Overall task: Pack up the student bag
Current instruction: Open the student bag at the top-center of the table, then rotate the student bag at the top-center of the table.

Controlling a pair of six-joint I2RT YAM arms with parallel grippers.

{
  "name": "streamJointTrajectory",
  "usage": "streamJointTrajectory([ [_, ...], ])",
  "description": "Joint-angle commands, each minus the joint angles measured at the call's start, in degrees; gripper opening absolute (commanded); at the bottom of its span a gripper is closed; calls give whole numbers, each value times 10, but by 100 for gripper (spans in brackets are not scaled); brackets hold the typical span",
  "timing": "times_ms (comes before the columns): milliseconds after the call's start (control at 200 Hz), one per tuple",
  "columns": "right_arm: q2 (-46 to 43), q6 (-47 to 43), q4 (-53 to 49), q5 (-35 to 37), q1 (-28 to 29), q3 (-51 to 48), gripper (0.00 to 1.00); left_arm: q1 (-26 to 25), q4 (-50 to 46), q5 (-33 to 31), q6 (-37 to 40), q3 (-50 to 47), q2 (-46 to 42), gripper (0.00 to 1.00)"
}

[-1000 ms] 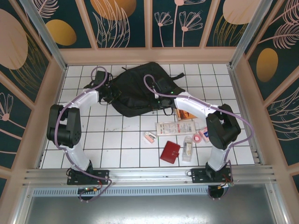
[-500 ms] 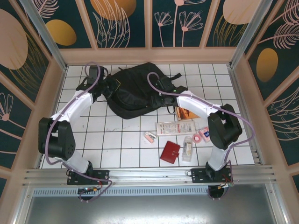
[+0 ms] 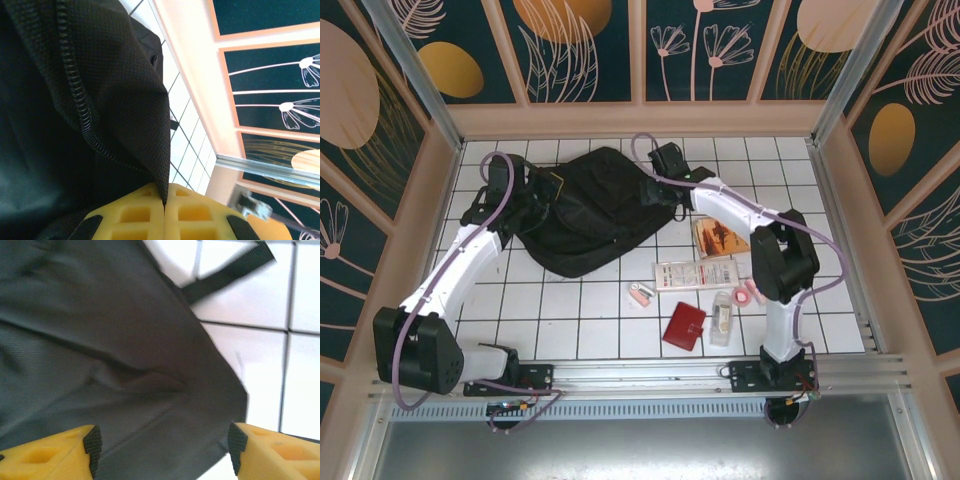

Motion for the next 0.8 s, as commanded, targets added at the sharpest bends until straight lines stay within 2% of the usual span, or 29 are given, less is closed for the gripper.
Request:
streamJointTrajectory([
  [0,-102,-38,107,-42,55,-32,71,1,18,-21,-27,26,-4,0],
  [100,-166,-82,242,-138,74,-143,71,1,22,-25,-32,34,4,0],
  [215,-206,-186,378,-108,134,-244,74,1,41,-23,-55,31,6,0],
  [285,-187,-229,377,-66,166,-239,74,-1,45,-30,-68,29,2,0],
  [570,-115,-233,372,20,199,-268,77,-2,45,-36,-78,39,-11,0],
  [676,-78,-239,354,70,191,-255,81,-2,44,-34,-78,33,-20,0],
  [791,-38,-233,347,98,162,-227,79,-6,46,-38,-81,14,-40,0],
])
